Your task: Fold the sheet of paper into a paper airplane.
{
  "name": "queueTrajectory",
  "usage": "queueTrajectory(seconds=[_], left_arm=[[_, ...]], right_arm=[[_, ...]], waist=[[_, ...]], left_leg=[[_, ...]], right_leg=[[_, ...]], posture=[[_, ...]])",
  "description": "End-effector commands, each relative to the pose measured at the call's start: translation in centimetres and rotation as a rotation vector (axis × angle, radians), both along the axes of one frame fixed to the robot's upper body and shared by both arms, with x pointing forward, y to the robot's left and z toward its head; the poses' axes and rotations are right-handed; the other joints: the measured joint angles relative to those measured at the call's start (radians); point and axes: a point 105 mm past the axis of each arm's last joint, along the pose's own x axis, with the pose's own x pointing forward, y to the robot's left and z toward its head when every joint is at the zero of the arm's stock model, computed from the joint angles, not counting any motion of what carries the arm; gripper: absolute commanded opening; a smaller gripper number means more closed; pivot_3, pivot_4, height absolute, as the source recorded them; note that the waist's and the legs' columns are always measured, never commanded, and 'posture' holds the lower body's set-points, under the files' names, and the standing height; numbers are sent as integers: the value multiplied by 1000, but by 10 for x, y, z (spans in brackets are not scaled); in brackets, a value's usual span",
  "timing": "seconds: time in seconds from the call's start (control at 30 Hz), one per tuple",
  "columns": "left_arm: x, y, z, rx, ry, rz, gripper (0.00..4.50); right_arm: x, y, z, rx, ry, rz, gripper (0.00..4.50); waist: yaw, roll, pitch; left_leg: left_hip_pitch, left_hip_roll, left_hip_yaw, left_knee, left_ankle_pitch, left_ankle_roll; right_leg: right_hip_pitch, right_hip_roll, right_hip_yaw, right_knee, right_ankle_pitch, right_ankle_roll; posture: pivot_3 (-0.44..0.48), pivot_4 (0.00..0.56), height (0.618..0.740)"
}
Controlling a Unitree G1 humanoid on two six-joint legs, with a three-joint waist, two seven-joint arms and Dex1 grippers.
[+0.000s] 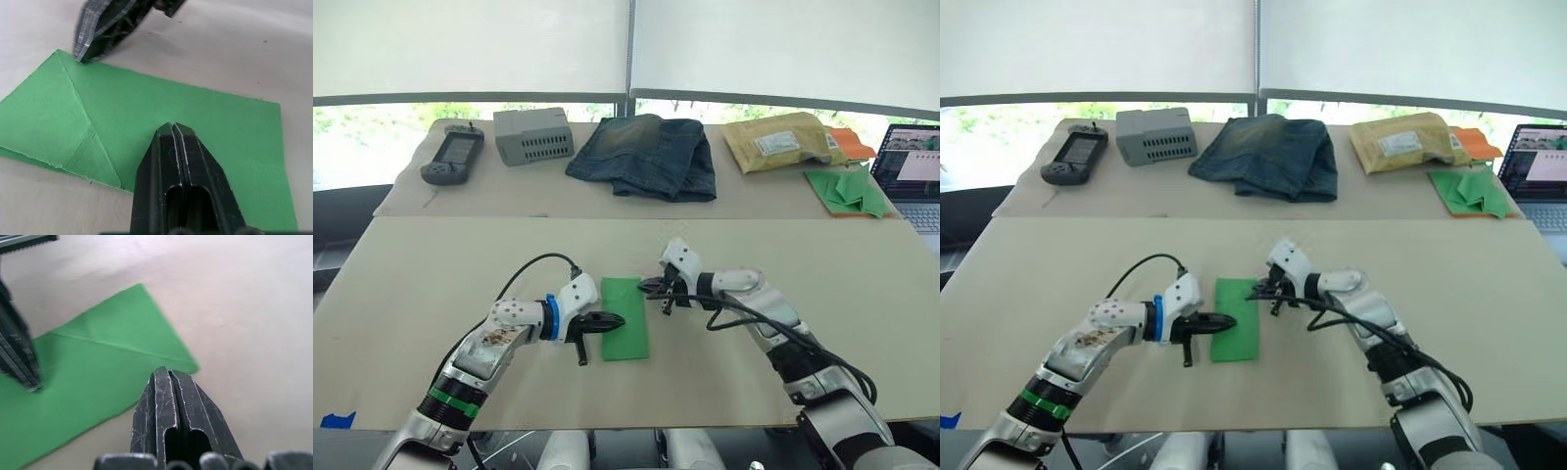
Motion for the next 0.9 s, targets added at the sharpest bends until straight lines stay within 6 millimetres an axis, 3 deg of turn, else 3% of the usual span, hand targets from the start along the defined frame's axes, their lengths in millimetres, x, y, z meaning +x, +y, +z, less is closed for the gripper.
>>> queueTrajectory(seconds=[0.03,0.33,0.67,0.9], left_arm=[[2,16,-14,77,27,43,0],[10,18,-11,76,20,53,0],[12,16,-10,75,15,25,0],[9,14,-10,74,27,7,0]], right_arm=[[8,-5,-3,-26,-16,0,34],[-7,6,-11,-44,-17,126,34],[-49,0,-27,-74,48,255,34],[-69,8,-29,-38,71,288,34]], waist=[[-2,0,0],[-13,0,0],[-19,1,-1],[-20,1,-1]], left_leg=[[0,0,0,0,0,0],[1,1,-1,0,0,0],[1,0,-2,-1,0,0],[2,0,-2,-2,0,0]], right_leg=[[0,0,0,0,0,0],[1,0,0,1,0,0],[1,0,0,0,-1,0],[1,0,0,0,-1,1]], posture=[[0,150,728],[0,150,728],[0,150,728],[0,150,728]])
